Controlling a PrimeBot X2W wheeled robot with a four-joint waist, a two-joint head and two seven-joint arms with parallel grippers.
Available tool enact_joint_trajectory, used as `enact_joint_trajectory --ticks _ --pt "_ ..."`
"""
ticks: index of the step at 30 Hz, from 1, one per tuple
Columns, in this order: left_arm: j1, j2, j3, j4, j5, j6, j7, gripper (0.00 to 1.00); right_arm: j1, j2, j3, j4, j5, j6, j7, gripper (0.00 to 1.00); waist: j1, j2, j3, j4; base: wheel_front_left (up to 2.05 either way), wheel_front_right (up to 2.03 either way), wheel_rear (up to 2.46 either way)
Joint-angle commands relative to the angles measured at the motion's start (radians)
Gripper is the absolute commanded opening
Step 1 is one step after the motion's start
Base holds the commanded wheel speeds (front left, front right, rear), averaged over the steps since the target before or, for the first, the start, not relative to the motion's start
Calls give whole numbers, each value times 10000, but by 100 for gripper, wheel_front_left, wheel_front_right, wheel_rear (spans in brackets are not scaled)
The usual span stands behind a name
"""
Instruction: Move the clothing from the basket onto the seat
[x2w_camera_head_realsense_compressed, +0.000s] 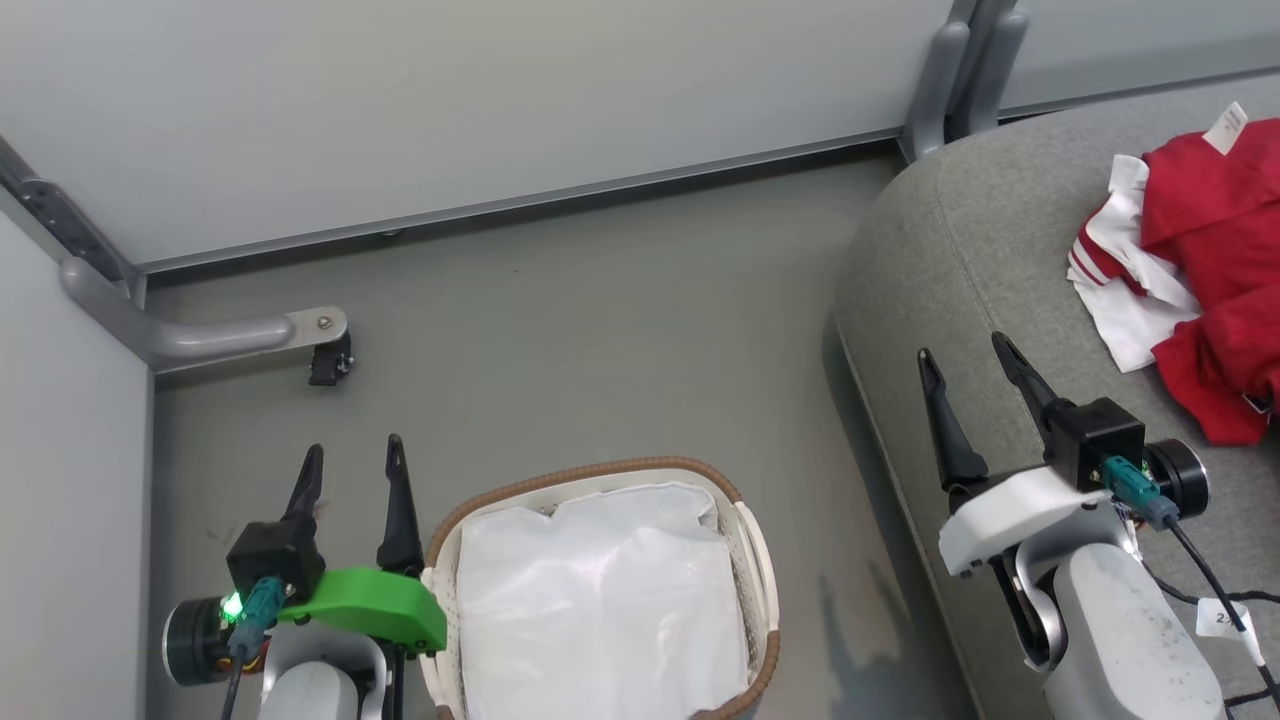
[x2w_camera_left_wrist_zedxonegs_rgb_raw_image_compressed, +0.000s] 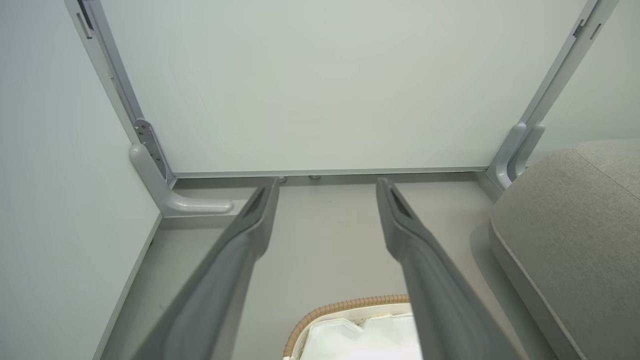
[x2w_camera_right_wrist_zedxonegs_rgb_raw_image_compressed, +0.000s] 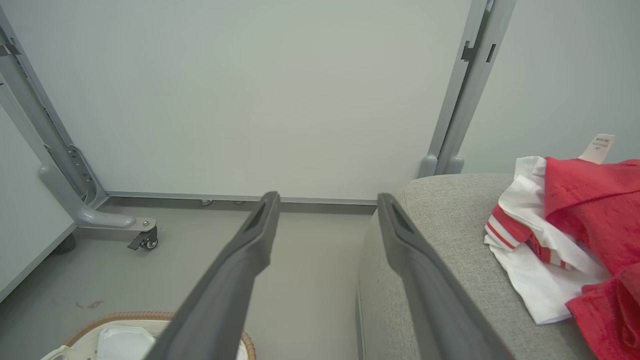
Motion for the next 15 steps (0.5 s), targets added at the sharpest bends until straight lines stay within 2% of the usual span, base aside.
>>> enact_joint_trajectory --ticks 1,6,15 --pt "261 30 155 31 58 19 4 100 269 29 -66 2 24 -15 0 100 0 0 -226 262 0 0 0" --pt "724 30 498 98 -7 -69 4 100 769 100 -417 -10 137 -15 -2 100 0 0 -441 473 0 0 0" --pt "1433 32 584 306 -504 -344 4 100 1550 125 -447 124 356 -15 -2 100 0 0 -907 730 0 0 0"
